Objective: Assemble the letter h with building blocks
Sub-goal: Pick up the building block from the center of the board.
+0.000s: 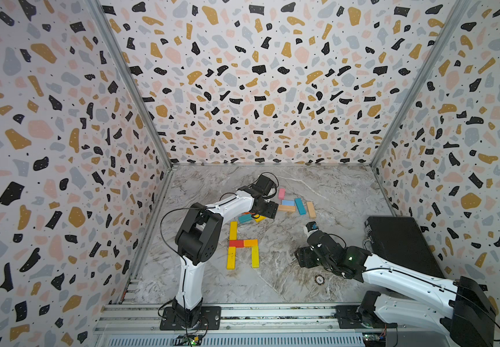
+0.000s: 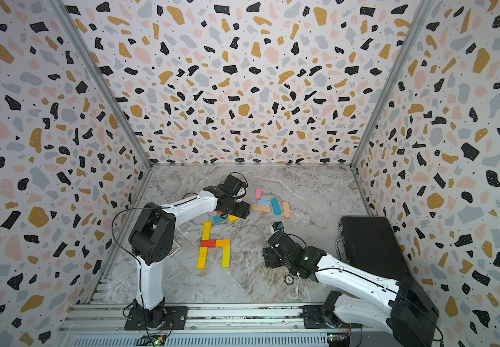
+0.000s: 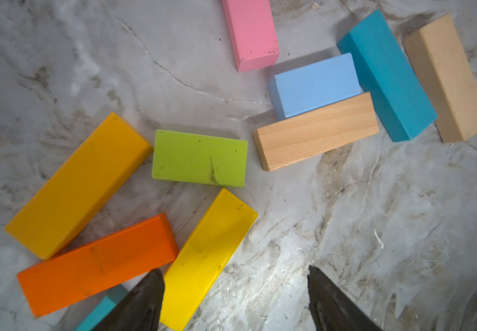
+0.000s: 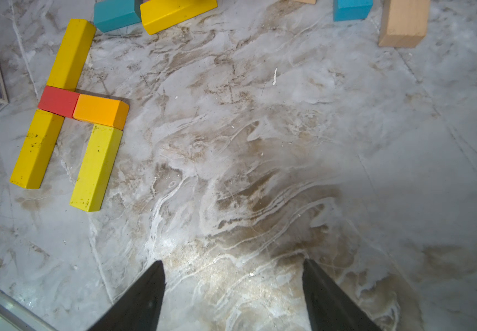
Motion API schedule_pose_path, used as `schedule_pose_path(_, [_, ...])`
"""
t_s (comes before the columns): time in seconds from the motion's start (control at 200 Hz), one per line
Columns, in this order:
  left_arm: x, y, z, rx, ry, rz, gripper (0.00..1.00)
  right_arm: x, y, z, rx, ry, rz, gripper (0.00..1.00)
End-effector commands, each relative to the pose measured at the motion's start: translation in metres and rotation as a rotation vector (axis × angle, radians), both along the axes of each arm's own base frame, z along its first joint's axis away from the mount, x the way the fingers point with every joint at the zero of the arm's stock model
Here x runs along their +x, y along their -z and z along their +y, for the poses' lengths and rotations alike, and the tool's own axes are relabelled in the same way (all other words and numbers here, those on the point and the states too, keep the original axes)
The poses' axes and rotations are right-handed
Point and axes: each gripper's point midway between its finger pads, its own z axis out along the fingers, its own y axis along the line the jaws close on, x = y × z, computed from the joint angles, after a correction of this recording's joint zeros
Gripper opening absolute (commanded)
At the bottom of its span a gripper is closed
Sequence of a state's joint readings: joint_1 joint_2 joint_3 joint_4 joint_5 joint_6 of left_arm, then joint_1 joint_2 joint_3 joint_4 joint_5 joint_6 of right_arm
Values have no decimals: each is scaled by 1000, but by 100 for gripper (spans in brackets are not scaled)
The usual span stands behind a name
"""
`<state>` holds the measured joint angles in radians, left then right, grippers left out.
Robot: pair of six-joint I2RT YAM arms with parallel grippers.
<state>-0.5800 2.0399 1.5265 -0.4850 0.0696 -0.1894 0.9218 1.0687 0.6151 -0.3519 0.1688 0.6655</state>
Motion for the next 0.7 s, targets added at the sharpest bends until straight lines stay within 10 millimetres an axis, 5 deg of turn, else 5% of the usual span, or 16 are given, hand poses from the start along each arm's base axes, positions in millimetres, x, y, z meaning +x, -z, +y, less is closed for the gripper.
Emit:
schedule_pose_path(0.0, [11,-5,-12,9,76,-53,78,-2,0,-5,-7,5,4,77])
schedule_pose_path(0.486, [19,29,-19,86,117,-46,79,-3,-4,-9,-8,8,-3,77])
schedule_pose_path(0.696, [10,40,-19,111,127,-9,63,-2,-11,-14,-6,16,-22,77])
